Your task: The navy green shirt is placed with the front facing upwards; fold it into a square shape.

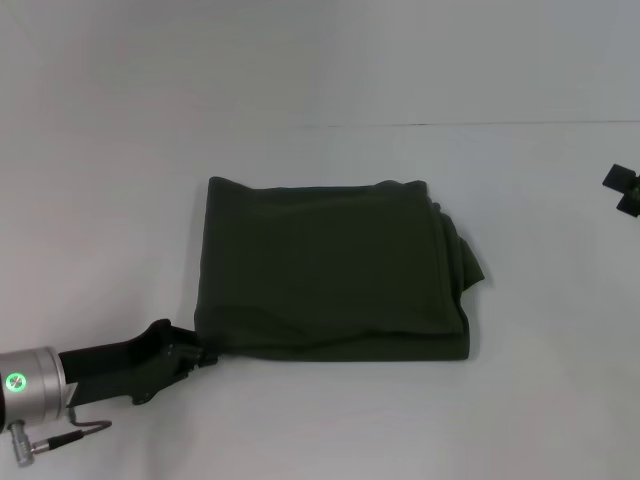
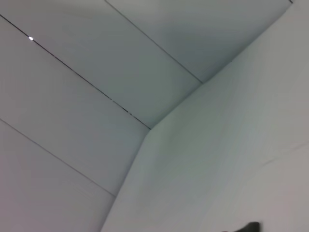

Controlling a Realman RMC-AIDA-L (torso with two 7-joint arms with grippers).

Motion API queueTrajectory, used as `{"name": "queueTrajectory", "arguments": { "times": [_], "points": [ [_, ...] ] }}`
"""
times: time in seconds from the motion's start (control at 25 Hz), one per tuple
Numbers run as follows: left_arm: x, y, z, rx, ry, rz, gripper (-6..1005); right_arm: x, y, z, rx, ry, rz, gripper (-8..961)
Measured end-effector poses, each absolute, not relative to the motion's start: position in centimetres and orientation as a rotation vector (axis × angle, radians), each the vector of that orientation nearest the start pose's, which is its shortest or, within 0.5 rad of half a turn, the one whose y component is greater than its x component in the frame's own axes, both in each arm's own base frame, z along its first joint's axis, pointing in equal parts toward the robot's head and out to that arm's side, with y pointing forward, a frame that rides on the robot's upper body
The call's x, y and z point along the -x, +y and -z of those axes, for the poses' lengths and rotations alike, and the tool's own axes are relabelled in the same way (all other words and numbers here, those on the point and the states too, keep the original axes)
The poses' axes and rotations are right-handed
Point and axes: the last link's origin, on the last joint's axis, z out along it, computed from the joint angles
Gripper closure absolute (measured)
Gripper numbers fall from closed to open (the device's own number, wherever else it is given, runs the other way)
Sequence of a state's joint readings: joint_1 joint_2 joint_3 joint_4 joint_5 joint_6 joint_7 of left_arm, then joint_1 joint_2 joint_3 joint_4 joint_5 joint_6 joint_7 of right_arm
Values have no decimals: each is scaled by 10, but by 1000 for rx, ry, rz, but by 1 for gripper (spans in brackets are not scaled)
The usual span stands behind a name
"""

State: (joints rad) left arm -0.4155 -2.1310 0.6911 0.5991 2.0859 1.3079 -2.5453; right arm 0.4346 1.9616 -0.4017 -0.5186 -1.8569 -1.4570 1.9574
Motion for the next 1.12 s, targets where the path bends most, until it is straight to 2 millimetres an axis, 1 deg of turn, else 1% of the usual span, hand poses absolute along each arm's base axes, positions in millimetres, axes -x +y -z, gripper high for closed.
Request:
{"name": "queueTrajectory", "arguments": {
  "times": [0.12, 0.2, 0.32, 0.4, 0.44, 0.52, 0.56, 0.64, 0.68, 0.84, 0.88, 0.92, 0.96, 1.12],
  "points": [
    [319, 298, 33, -2031, 2452, -748, 916, -340, 330, -75, 1943, 1584, -1066, 46],
    [318, 296, 28, -2096, 2393, -745, 910, -341, 331, -73, 1951, 1601, -1027, 46],
    [322, 293, 12, -2125, 2365, -800, 798, -342, 333, -71, 1963, 1596, -987, 47],
    [322, 294, -4, -2169, 2313, -892, 724, -341, 333, -70, 1980, 1567, -972, 47],
    [320, 295, -11, -2204, 2270, -941, 703, -341, 333, -69, 1995, 1542, -960, 47],
    [310, 302, -27, -2319, 2113, -1046, 661, -340, 334, -69, 2038, 1486, -925, 47],
    [303, 307, -35, -2403, 2003, -1087, 640, -338, 335, -69, 2069, 1454, -899, 47],
    [291, 317, -44, -2542, 1829, -1099, 597, -331, 338, -69, 2147, 1382, -849, 47],
    [283, 326, -49, -2635, 1724, -1077, 576, -325, 340, -69, 2205, 1331, -818, 47],
    [262, 356, -58, -2906, 1449, -912, 492, -297, 351, -62, 2433, 1094, -697, 48],
    [262, 356, -58, -2906, 1449, -912, 375, -290, 355, -58, 2476, 1042, -674, 48],
    [248, 371, -56, -3039, 1274, -774, 258, -282, 359, -54, 2506, 1000, -660, 48],
    [247, 373, -55, -3054, 1252, -753, 232, -275, 362, -50, 2530, 970, -651, 53],
    [230, 385, -43, -3170, 1025, -581, 127, -250, 374, -27, 2631, 832, -579, 72]
  ]
}}
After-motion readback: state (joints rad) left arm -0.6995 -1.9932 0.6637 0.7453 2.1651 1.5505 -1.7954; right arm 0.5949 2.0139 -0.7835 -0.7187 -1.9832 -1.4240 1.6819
